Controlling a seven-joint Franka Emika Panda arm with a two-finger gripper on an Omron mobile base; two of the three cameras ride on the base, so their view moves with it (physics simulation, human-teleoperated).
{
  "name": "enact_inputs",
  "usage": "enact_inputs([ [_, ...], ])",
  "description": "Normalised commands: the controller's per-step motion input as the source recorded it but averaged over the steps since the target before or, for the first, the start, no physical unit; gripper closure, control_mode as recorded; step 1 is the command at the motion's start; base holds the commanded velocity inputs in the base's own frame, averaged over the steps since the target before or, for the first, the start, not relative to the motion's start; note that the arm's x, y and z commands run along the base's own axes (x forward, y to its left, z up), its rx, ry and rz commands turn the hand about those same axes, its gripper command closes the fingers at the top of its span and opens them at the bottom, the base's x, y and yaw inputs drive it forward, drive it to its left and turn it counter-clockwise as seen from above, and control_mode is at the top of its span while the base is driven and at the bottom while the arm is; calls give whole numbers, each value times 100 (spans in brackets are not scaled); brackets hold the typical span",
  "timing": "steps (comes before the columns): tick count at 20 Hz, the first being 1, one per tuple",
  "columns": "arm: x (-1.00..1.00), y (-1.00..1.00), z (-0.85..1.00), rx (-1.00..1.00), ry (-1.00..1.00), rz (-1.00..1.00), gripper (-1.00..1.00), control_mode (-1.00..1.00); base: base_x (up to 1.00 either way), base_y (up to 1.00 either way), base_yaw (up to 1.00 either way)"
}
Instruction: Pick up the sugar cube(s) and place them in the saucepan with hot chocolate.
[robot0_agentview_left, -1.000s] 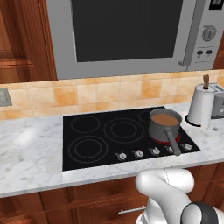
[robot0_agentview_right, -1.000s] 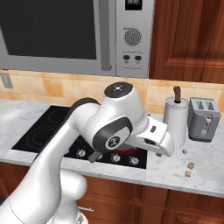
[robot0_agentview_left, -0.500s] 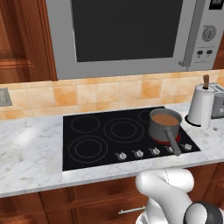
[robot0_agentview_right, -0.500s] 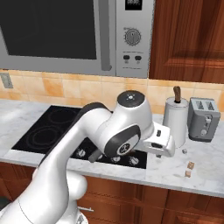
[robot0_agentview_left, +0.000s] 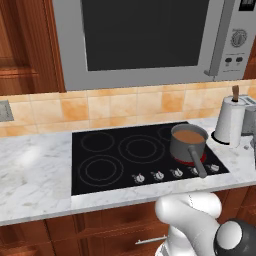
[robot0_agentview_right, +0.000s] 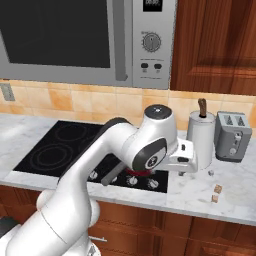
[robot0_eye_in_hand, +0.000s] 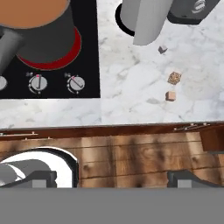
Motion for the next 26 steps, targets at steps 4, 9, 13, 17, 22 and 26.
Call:
enact_inputs([
  [4, 47, -19, -41, 0, 10, 14, -100, -100, 0, 0, 0],
  [9, 22, -41, -36, 3, 1, 9, -100, -100, 0, 0, 0],
  [13, 10, -55, -26, 5, 0, 4, -100, -100, 0, 0, 0],
  [17, 13, -55, -27, 5, 2, 2, -100, -100, 0, 0, 0],
  [22, 28, -38, -34, 0, 14, 0, -100, -100, 0, 0, 0],
  [26, 36, -30, -31, 0, 11, 0, -100, -100, 0, 0, 0],
])
